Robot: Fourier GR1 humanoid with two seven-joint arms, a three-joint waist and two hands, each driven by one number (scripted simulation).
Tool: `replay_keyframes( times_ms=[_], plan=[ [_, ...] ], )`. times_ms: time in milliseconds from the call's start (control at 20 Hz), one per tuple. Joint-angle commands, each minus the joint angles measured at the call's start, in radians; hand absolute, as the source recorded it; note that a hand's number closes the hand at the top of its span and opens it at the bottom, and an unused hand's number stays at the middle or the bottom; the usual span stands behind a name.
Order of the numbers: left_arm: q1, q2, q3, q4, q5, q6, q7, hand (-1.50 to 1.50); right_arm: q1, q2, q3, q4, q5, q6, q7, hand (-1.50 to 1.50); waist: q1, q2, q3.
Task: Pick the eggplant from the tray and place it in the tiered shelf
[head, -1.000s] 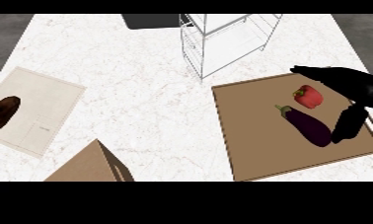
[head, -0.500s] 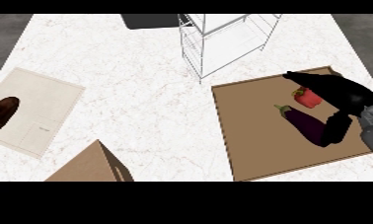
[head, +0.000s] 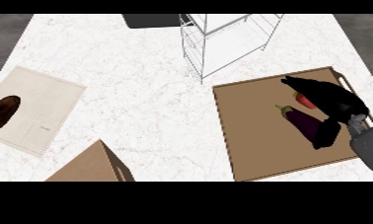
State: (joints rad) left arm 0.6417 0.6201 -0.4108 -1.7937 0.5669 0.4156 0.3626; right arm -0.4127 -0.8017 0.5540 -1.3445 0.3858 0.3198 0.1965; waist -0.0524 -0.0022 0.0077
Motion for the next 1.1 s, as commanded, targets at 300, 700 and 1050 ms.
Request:
replay_keyframes(
  times_ms=[300,700,1050],
  plan=[
    [-0.283,-0.028,0.109,-0.028,-0.028,-0.002,-0.107,0.0,0.03,0.059,0.017,0.044,0.045,-0.086,-0.051,-1.5,-0.017,0.005,-0.009],
    [-0.28,-0.004,0.081,-0.038,-0.024,-0.007,-0.103,0.0,0.028,0.033,0.184,0.075,0.185,-0.011,-0.134,1.5,0.023,0.008,-0.012],
    [-0.294,-0.009,0.09,-0.006,-0.012,-0.004,-0.114,0.0,0.049,0.11,0.127,0.071,0.111,-0.071,-0.193,1.5,-0.001,0.002,-0.011]
  ],
)
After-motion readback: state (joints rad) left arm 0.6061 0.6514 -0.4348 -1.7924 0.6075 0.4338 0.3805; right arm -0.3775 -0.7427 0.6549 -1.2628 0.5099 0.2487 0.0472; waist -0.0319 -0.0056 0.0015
